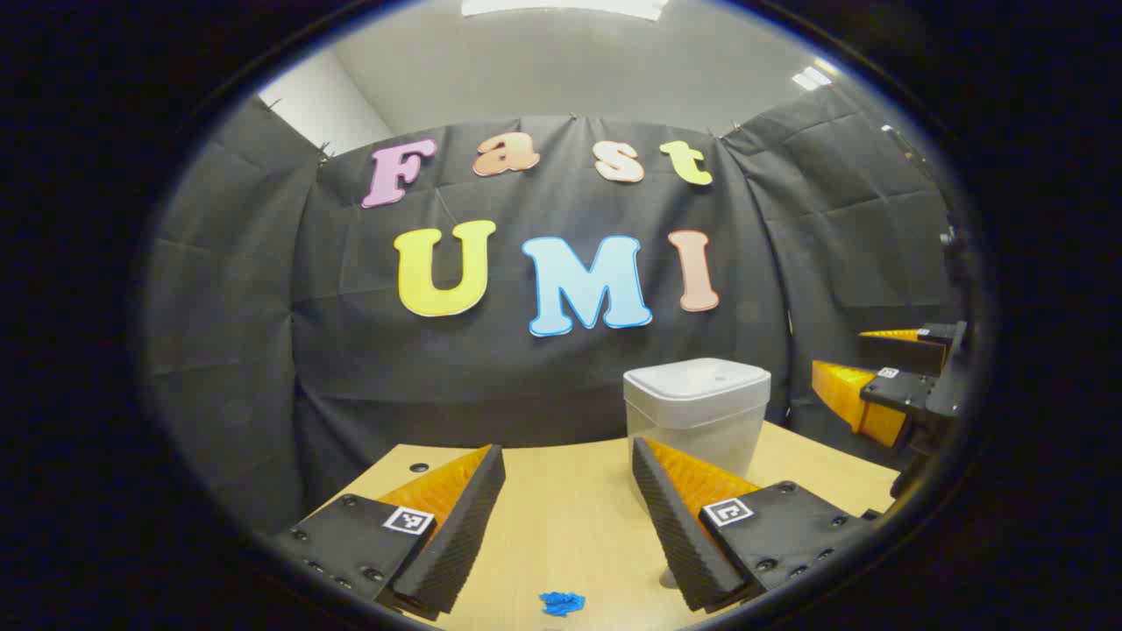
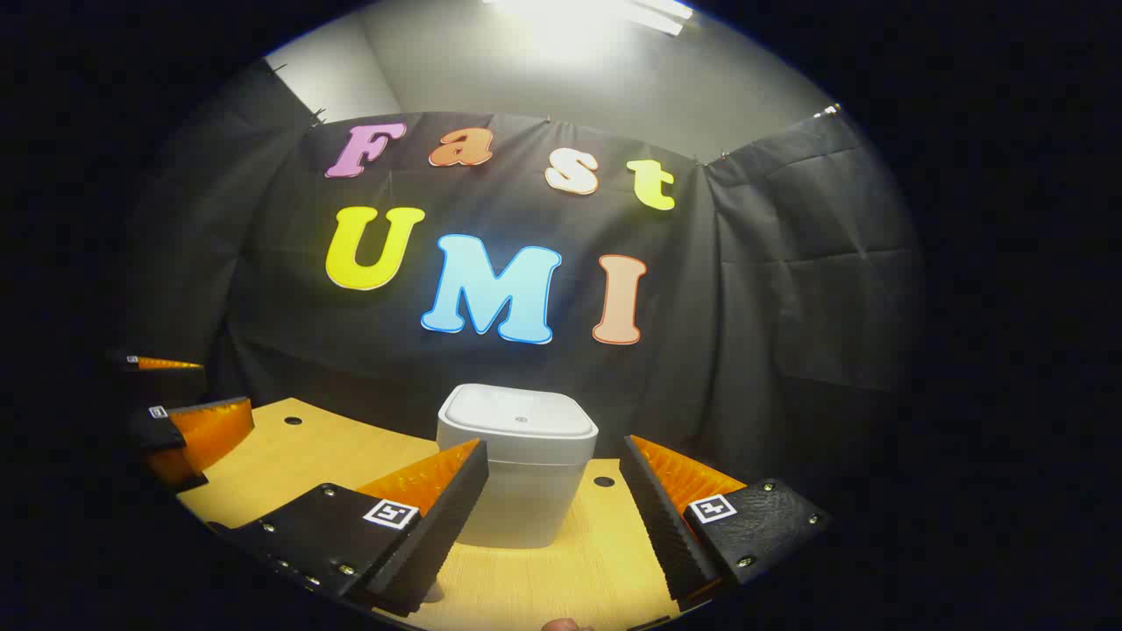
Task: Press the lid of the desktop garbage bin to open it, pick up the crumpled paper on the desktop and throw it into the bin, then pick up the pop can on the desktop and drop it into the bin, and finally close the garbage bin lid.
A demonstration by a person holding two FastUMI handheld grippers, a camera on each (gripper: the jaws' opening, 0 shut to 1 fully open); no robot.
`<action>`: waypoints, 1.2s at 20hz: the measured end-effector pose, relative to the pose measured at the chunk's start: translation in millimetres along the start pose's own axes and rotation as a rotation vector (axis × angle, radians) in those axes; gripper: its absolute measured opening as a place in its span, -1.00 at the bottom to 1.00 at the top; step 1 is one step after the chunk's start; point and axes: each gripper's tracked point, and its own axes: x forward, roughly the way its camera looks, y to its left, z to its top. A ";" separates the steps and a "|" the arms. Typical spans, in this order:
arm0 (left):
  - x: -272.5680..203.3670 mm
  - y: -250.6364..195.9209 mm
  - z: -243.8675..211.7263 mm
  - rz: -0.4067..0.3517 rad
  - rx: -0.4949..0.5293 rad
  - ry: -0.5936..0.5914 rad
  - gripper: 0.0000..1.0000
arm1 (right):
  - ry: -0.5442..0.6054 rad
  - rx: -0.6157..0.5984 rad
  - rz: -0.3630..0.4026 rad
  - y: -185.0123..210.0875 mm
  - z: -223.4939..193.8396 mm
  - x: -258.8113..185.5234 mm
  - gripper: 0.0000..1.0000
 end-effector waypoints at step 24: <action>33.3 43.8 16.2 0.112 0.008 -0.058 1.00 | -0.065 -0.047 0.109 45.9 5.9 36.5 0.92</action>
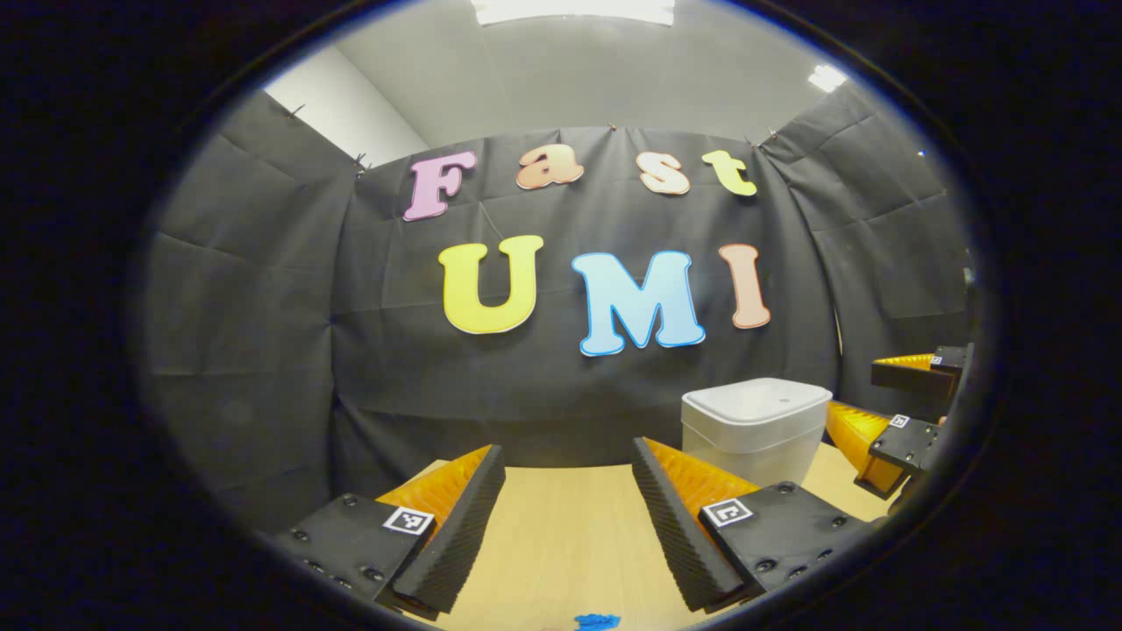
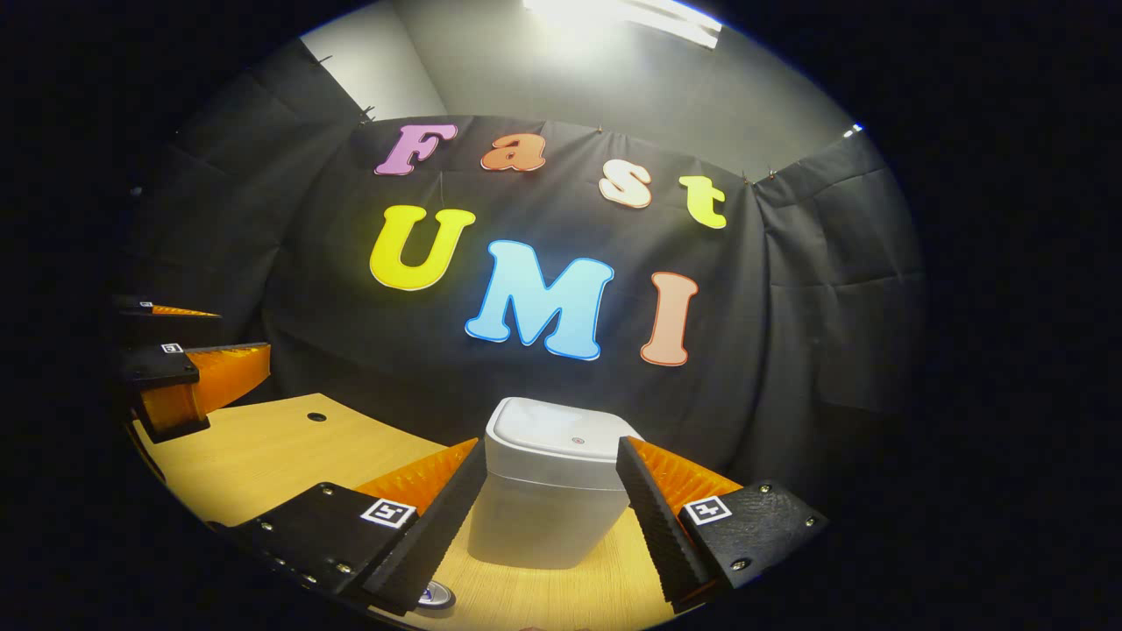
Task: Press the lid of the desktop garbage bin to open it, pick up the crumpled paper on the desktop and throw it into the bin, then pick up the pop can on the desktop and drop it into the bin, and finally close the garbage bin lid.
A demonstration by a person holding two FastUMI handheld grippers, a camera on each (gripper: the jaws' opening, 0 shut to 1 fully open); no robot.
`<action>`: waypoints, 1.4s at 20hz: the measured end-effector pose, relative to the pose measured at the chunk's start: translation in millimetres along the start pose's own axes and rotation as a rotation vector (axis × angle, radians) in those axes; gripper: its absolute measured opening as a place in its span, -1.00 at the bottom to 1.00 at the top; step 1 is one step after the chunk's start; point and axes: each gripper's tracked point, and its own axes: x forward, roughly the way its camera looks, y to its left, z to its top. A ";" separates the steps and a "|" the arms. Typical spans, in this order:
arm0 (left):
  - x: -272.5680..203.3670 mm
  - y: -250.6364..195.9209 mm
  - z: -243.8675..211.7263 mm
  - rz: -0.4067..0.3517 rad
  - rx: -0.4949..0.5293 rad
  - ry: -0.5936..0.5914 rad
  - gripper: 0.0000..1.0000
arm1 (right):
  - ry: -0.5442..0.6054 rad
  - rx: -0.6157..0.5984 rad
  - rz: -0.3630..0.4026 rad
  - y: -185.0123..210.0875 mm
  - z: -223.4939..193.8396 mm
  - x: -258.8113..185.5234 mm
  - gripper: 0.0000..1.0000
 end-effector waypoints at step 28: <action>30.2 -7.7 -12.9 -0.056 -0.003 0.032 1.00 | 0.140 0.176 -0.094 -26.9 -50.0 36.2 -1.00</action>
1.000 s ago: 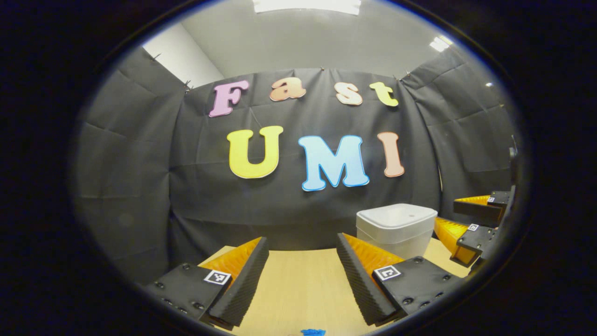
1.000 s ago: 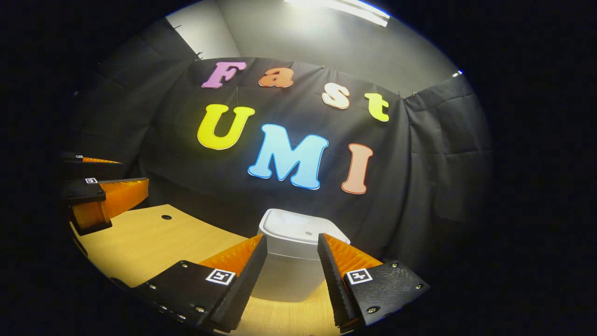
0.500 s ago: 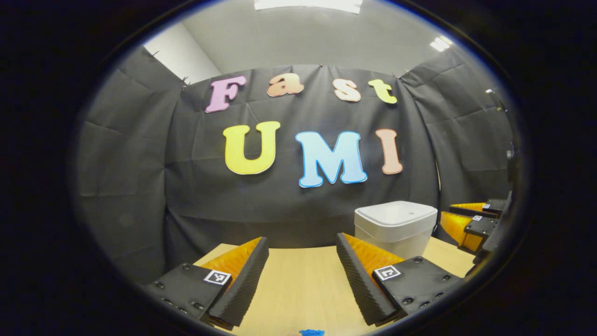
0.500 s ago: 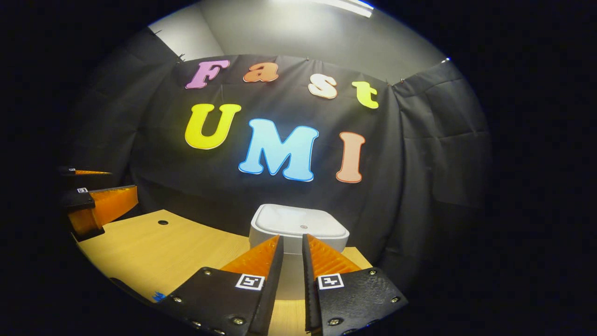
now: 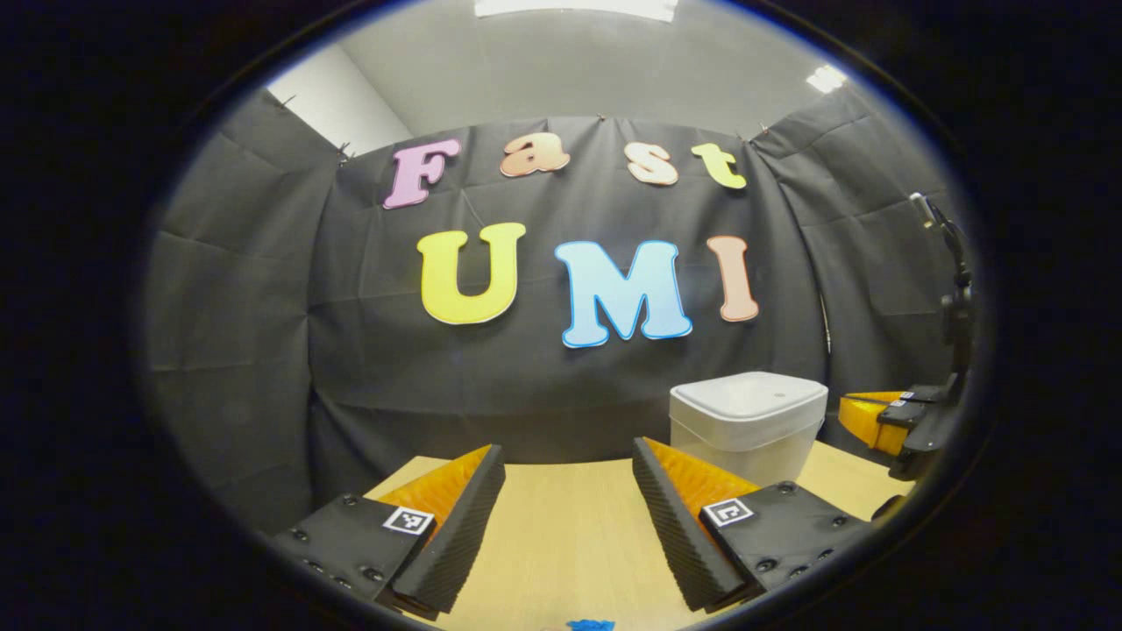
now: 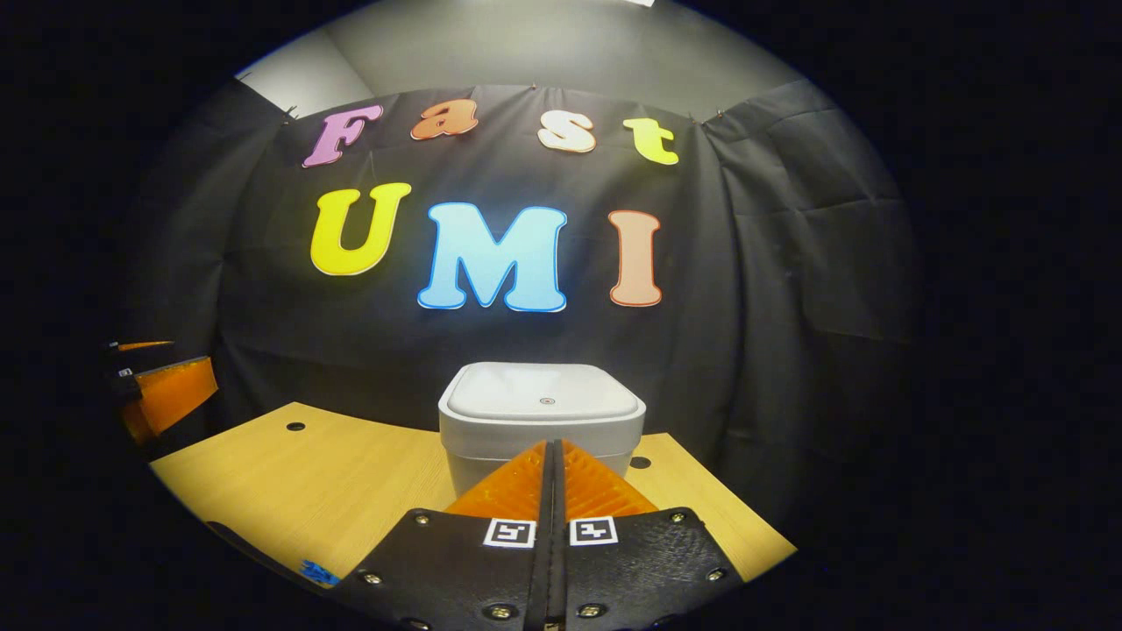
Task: Press the lid of the desktop garbage bin to open it, pick up the crumpled paper on the desktop and throw it into the bin, then pick up the pop can on the desktop and drop it into the bin, and finally close the garbage bin lid.
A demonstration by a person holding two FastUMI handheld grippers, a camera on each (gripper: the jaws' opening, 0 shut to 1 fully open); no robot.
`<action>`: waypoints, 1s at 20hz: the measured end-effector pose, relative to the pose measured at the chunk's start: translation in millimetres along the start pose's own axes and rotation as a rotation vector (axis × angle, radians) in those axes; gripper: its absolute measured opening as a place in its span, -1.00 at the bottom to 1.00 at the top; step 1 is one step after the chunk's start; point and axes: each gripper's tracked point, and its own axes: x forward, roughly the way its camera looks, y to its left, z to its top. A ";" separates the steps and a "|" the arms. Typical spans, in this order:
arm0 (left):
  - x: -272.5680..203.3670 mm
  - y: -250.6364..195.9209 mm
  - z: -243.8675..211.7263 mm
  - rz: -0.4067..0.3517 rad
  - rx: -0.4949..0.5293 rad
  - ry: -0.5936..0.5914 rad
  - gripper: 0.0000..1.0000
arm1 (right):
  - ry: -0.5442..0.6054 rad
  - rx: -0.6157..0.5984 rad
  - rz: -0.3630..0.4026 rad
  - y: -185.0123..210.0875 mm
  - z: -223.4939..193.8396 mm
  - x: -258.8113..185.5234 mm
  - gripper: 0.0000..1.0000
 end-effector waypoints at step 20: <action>-16.2 15.9 -2.9 0.040 0.015 0.015 1.00 | 0.012 0.030 0.107 -6.6 15.7 99.8 -1.00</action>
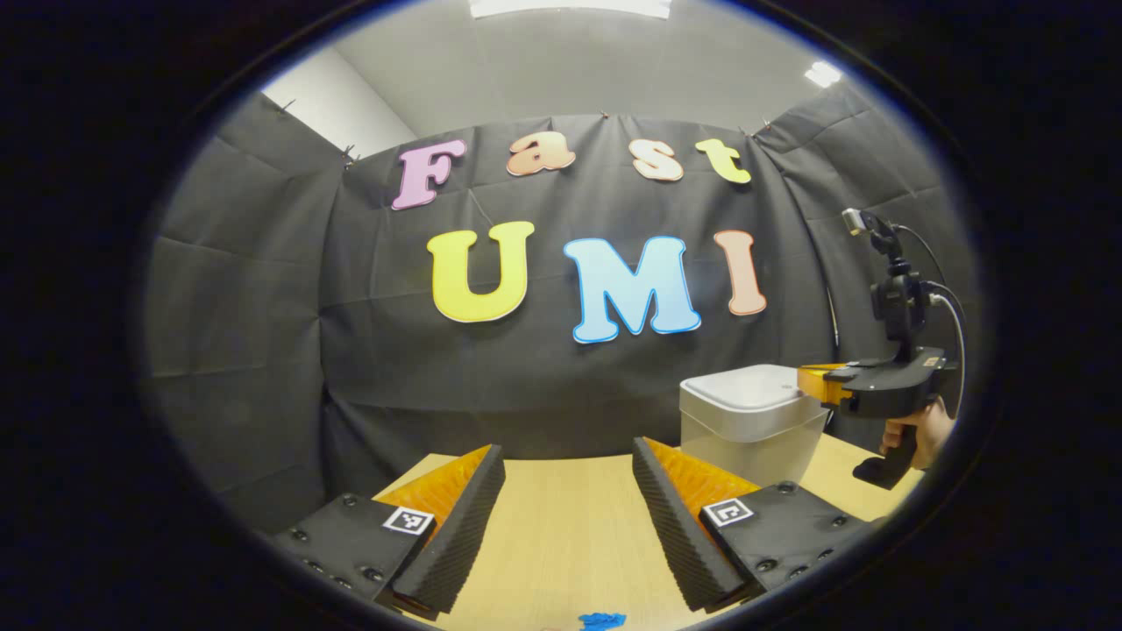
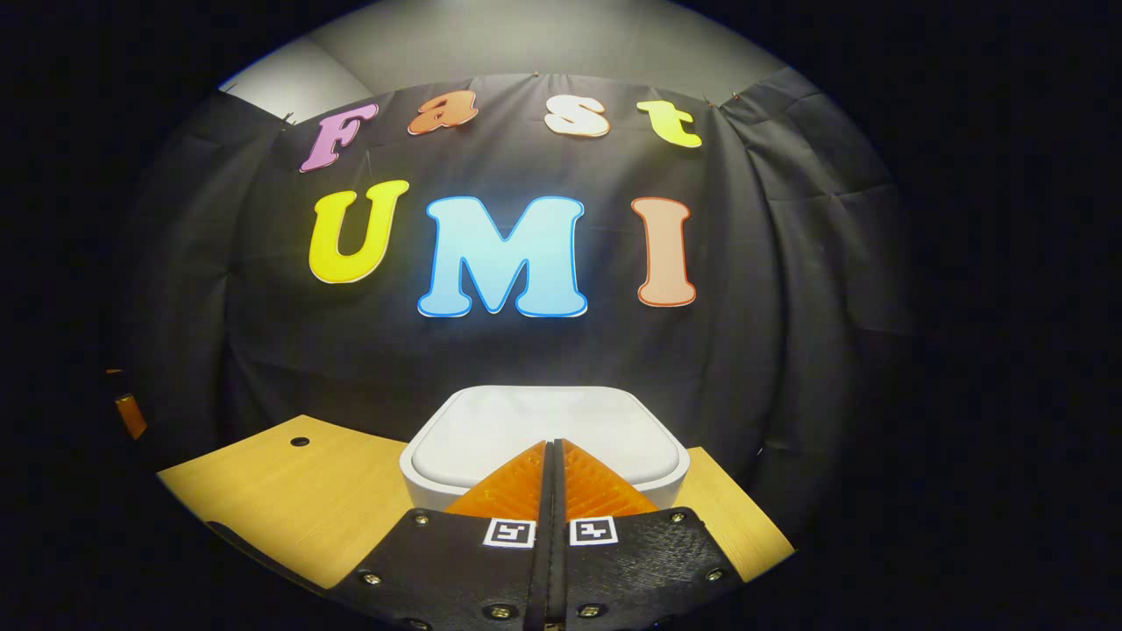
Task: Press the lid of the desktop garbage bin to open it, pick up the crumpled paper on the desktop and throw it into the bin, then pick up the pop can on the desktop and drop it into the bin, and finally close the garbage bin lid.
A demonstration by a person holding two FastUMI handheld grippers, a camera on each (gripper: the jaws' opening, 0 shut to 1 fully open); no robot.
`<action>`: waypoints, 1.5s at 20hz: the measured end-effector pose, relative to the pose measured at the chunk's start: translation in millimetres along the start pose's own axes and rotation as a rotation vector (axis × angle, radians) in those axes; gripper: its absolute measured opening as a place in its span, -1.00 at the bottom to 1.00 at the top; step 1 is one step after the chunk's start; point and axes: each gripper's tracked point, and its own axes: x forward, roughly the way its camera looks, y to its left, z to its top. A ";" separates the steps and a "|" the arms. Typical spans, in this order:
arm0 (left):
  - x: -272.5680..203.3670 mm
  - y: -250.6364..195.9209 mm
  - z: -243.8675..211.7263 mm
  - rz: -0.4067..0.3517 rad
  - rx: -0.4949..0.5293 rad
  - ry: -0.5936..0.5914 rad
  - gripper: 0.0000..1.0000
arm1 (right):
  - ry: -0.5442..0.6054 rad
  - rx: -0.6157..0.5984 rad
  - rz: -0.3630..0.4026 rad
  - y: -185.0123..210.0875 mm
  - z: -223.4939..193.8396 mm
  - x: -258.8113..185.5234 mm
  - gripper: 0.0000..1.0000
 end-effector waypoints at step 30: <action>-3.5 6.3 10.9 0.062 -0.002 -0.021 1.00 | -0.107 -0.133 0.017 8.4 58.9 12.3 -1.00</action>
